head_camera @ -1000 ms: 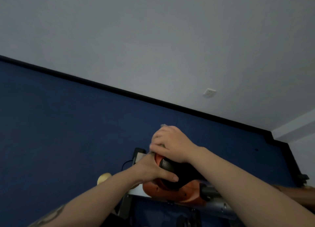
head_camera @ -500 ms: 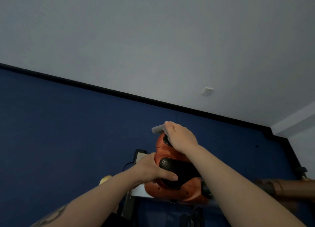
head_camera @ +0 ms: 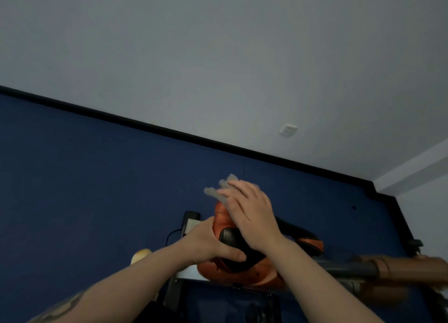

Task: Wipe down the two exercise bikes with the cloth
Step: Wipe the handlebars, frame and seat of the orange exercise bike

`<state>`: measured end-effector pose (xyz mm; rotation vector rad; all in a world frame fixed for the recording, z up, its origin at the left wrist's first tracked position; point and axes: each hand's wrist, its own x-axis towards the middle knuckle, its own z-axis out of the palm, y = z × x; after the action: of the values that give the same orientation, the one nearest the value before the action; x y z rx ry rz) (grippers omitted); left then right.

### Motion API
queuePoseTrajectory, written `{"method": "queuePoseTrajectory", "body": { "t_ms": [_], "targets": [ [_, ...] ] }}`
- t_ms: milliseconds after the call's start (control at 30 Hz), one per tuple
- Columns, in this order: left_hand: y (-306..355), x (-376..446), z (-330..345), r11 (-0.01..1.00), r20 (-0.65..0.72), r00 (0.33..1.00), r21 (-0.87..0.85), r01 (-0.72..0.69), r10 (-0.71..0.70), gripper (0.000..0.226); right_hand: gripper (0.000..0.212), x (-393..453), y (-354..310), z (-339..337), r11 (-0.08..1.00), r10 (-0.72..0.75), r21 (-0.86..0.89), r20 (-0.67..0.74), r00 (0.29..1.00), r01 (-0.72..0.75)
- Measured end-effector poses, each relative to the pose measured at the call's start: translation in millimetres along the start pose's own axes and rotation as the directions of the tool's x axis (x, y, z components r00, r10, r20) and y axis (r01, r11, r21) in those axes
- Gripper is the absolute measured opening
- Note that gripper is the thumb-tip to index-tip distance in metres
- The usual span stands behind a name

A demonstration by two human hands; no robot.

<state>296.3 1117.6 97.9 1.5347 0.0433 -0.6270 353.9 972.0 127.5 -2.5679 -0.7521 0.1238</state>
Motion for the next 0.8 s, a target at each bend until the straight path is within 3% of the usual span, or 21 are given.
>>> {"method": "queuePoseTrajectory", "body": {
  "t_ms": [67,167,300,367,500,633,700,800],
  "targets": [
    [-1.9,0.3,0.0,1.0,-0.024,1.0,0.019,0.002,-0.001,0.063,0.037,25.7,-6.3,-0.9,0.993,-0.075,-0.084,0.129,0.989,0.086],
    [-4.3,1.3,-1.3,1.0,-0.012,1.0,0.024,0.001,-0.001,0.062,0.054,55.1,-10.9,-1.9,0.979,-0.065,-0.165,0.313,0.948,0.122],
    [-8.9,1.9,0.0,0.999,-0.084,0.996,0.018,0.032,-0.03,0.084,0.06,72.1,-0.2,-11.0,0.978,0.19,-0.001,0.412,0.891,-0.208],
    [-10.8,0.1,0.8,0.997,-0.145,0.989,0.061,0.047,-0.038,0.093,0.056,67.2,0.6,-17.1,0.946,0.251,0.095,0.388,0.887,-0.309],
    [-8.1,-3.6,2.7,0.994,-0.172,0.985,0.106,0.039,-0.02,0.092,0.051,40.1,6.9,-10.4,0.922,0.29,0.201,0.208,0.934,-0.331],
    [-6.2,-3.9,4.8,0.996,-0.153,0.988,0.094,0.005,0.01,0.087,0.043,0.9,4.2,-1.8,0.931,0.361,-0.049,-0.011,0.932,-0.361],
    [-5.6,-2.5,5.3,0.997,-0.136,0.99,0.077,-0.014,0.025,0.086,0.045,-14.6,2.1,1.0,0.952,0.276,-0.124,-0.05,0.96,-0.28],
    [-3.0,-1.4,4.6,0.996,-0.099,0.995,0.081,-0.024,0.032,0.087,0.043,-13.9,-0.4,3.1,0.992,0.103,-0.073,-0.02,0.994,-0.105]
  ]
}}
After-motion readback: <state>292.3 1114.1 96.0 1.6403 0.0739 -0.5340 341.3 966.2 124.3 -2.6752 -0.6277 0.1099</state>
